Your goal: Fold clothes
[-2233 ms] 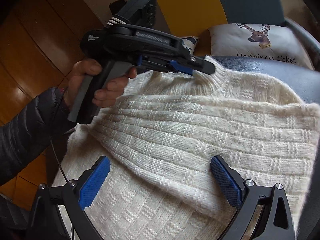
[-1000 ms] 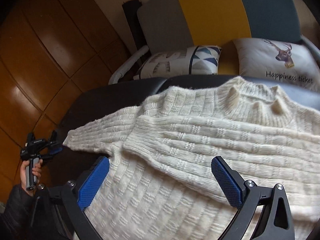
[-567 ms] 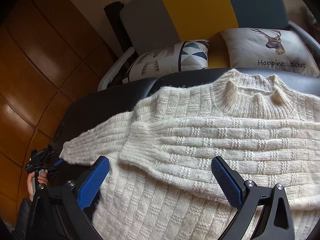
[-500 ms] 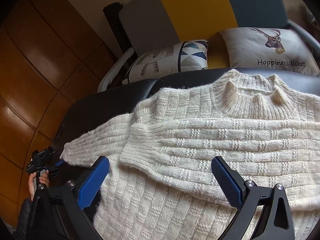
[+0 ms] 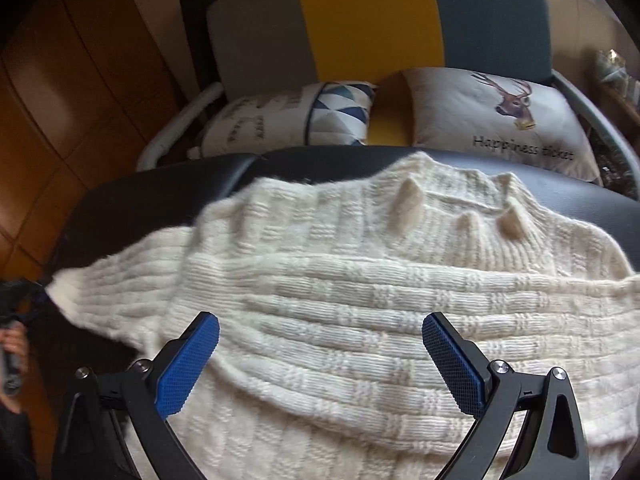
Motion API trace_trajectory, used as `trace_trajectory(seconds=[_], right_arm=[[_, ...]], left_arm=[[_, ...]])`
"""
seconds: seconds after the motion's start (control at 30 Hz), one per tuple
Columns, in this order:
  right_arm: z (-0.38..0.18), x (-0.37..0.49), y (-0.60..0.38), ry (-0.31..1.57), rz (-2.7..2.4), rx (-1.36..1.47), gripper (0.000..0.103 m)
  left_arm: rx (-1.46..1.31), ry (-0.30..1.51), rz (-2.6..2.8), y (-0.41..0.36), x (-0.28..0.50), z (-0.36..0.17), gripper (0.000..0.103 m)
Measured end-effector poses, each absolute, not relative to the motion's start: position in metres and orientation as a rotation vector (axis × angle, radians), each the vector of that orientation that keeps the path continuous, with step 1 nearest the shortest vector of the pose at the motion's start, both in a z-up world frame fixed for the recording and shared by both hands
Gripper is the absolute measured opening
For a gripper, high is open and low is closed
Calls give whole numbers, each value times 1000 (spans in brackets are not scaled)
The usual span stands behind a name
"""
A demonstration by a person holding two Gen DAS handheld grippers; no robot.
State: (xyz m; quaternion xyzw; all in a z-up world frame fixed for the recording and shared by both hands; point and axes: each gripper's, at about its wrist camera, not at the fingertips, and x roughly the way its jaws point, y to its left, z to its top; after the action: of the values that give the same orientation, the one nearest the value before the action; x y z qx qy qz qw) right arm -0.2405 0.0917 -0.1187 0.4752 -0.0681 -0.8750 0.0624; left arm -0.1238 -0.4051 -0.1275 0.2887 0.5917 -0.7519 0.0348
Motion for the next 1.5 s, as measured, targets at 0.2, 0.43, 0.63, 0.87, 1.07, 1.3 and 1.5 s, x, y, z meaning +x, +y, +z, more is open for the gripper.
trace_trajectory(seconds=[0.2,0.43,0.63,0.87,1.07,1.3,1.5], right_arm=[[-145,-246,86,-68,-2691,1540,103],[-136,-236,113,-343,-2675,1408,103],[-123,-213,140,-552,-2599,1253,103],[-116,-187,180,-770,-2537,1173,103],[-130,-189,201,-1050,-2309,1132,40],[-159,-204,191,-1282,-2168,1154,42],[-172,-208,181,-1445,-2109,1093,65]], left_arm=[[848,1796,-2519,-357,-147,-72,5],[1038,1770,-2744,-260,-191,-18,5],[1327,1692,-2820,-163,-229,-24,5],[1726,1393,-2837,-54,-228,-80,4],[1831,1368,-2799,-42,-225,-110,5],[1862,1429,-2771,-53,-210,-125,24],[1786,1568,-2754,-90,-181,-131,29]])
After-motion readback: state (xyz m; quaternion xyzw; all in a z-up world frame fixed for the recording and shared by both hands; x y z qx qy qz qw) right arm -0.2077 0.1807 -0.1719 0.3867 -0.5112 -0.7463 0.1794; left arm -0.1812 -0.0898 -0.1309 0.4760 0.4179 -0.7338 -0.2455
